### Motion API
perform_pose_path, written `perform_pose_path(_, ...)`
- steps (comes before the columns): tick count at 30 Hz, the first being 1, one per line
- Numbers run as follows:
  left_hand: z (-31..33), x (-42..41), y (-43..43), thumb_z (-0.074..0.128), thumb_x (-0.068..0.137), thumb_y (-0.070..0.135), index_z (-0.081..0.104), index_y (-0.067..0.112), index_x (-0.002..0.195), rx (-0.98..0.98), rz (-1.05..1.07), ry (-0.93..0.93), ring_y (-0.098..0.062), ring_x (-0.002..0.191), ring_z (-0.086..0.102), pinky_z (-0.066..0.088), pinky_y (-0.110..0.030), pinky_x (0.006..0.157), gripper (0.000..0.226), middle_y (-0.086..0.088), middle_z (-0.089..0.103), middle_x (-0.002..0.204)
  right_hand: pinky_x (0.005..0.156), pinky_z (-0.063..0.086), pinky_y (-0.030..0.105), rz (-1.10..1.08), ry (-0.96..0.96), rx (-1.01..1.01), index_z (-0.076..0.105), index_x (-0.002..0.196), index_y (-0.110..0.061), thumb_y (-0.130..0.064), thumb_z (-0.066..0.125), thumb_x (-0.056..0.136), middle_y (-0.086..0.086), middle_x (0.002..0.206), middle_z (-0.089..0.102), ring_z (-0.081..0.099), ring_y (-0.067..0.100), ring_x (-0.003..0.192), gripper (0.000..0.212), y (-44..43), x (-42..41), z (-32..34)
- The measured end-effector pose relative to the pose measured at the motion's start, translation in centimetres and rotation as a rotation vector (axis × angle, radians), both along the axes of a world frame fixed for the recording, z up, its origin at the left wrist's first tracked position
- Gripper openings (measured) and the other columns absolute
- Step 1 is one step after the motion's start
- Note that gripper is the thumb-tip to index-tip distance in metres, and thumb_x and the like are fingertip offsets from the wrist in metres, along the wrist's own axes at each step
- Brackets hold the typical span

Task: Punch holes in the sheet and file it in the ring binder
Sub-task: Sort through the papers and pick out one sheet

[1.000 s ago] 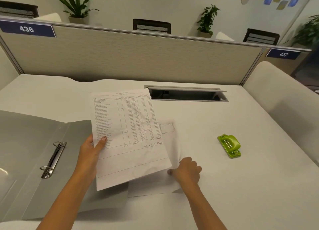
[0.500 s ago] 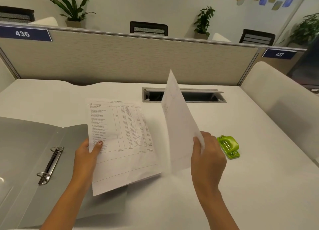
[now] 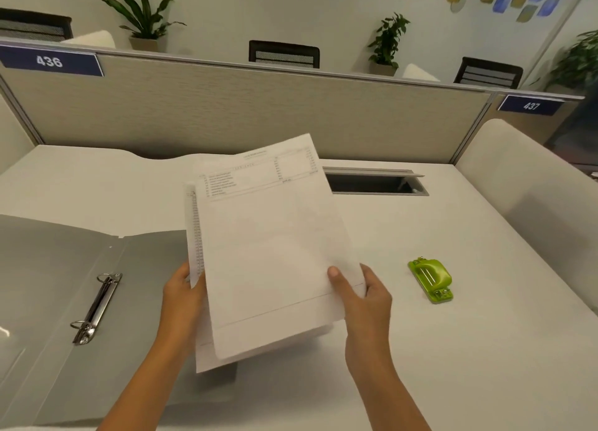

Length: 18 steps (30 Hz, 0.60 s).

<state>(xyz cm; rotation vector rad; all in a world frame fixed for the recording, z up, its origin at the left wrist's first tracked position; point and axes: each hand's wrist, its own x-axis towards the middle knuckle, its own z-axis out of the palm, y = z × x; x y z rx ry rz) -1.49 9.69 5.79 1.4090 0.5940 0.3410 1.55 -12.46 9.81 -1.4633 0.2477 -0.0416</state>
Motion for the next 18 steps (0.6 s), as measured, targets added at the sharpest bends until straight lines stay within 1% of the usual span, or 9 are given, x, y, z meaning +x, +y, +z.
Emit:
perform_pose_path(2, 0.3, -0.1, -0.4, 0.065, 0.088, 0.026, 0.064, 0.02, 0.11, -0.038, -0.012, 0.008, -0.028, 0.092, 0.069, 0.056, -0.042, 0.077, 0.023, -0.005, 0.072, 0.101, 0.072, 0.054, 0.029, 0.011, 0.051, 0.016, 0.071, 0.097, -0.022, -0.024, 0.074, 0.082, -0.004, 0.091, 0.075, 0.07, 0.017, 0.088, 0.015, 0.3, -0.4, -0.8)
perform_pose_path(5, 0.8, -0.3, -0.8, 0.067, 0.087, 0.016, 0.065, 0.022, 0.099, -0.111, -0.01, 0.006, -0.032, 0.084, 0.069, 0.057, -0.041, 0.07, 0.014, -0.01, 0.072, 0.096, 0.068, 0.05, 0.021, -0.005, 0.04, -0.068, 0.067, 0.092, -0.027, -0.026, 0.074, 0.082, -0.01, 0.086, 0.072, 0.067, 0.011, 0.084, 0.013, 0.6, -1.0, -1.1)
perform_pose_path(7, 0.9, -0.3, -1.0, 0.068, 0.086, 0.019, 0.066, 0.024, 0.098, -0.131, -0.013, 0.008, -0.032, 0.084, 0.07, 0.058, -0.043, 0.071, 0.013, -0.009, 0.073, 0.095, 0.067, 0.048, 0.019, 0.03, 0.021, -0.181, 0.062, 0.096, -0.03, -0.031, 0.077, 0.078, -0.015, 0.089, 0.068, 0.064, 0.006, 0.086, 0.023, 0.5, -1.1, -1.1)
perform_pose_path(10, 1.2, -0.5, -1.0, 0.068, 0.086, 0.02, 0.066, 0.023, 0.103, -0.177, -0.038, 0.008, -0.033, 0.081, 0.071, 0.058, -0.041, 0.066, 0.017, -0.01, 0.074, 0.094, 0.081, 0.052, 0.03, 0.081, 0.033, -0.385, 0.054, 0.106, -0.036, -0.051, 0.075, 0.072, -0.017, 0.103, 0.062, 0.06, 0.009, 0.099, 0.043, 0.0, -0.7, -1.7)
perform_pose_path(12, 1.6, -0.6, -1.1, 0.066, 0.087, 0.017, 0.067, 0.021, 0.103, -0.22, -0.064, 0.01, -0.029, 0.071, 0.071, 0.057, -0.034, 0.056, 0.017, -0.009, 0.075, 0.087, 0.091, 0.05, 0.039, 0.086, 0.041, -0.442, 0.052, 0.11, -0.039, -0.061, 0.063, 0.077, -0.016, 0.111, 0.058, 0.056, 0.014, 0.106, 0.041, -0.6, -0.2, -1.8)
perform_pose_path(13, 1.6, -0.6, -1.2, 0.066, 0.087, 0.015, 0.067, 0.02, 0.103, -0.235, -0.075, 0.012, -0.026, 0.067, 0.071, 0.055, -0.031, 0.051, 0.016, -0.009, 0.075, 0.084, 0.092, 0.049, 0.039, 0.102, 0.055, -0.424, 0.052, 0.113, -0.036, -0.058, 0.058, 0.083, -0.015, 0.114, 0.058, 0.055, 0.014, 0.108, 0.037, -0.9, 0.2, -1.7)
perform_pose_path(15, 1.8, -0.6, -1.5, 0.066, 0.087, 0.014, 0.067, 0.02, 0.103, -0.259, -0.099, 0.002, -0.024, 0.065, 0.071, 0.055, -0.029, 0.049, 0.017, -0.009, 0.075, 0.084, 0.086, 0.044, 0.03, 0.169, 0.12, -0.335, 0.054, 0.116, -0.03, -0.047, 0.048, 0.094, -0.014, 0.112, 0.058, 0.055, 0.008, 0.104, 0.028, -1.7, 0.9, -1.2)
perform_pose_path(17, 1.9, -0.6, -1.8, 0.066, 0.087, 0.013, 0.068, 0.02, 0.105, -0.266, -0.127, -0.014, -0.025, 0.066, 0.071, 0.055, -0.03, 0.05, 0.02, -0.011, 0.075, 0.088, 0.081, 0.041, 0.028, 0.252, 0.186, -0.282, 0.057, 0.112, -0.028, -0.041, 0.042, 0.099, -0.015, 0.106, 0.061, 0.056, 0.002, 0.098, 0.024, -2.4, 1.3, -0.9)
perform_pose_path(18, 1.9, -0.6, -1.9, 0.065, 0.087, 0.013, 0.068, 0.02, 0.105, -0.262, -0.139, -0.021, -0.025, 0.066, 0.071, 0.055, -0.03, 0.05, 0.019, -0.012, 0.075, 0.087, 0.078, 0.043, 0.028, 0.288, 0.196, -0.294, 0.059, 0.111, -0.026, -0.038, 0.041, 0.1, -0.013, 0.105, 0.064, 0.059, 0.005, 0.098, 0.024, -2.6, 1.5, -1.0)
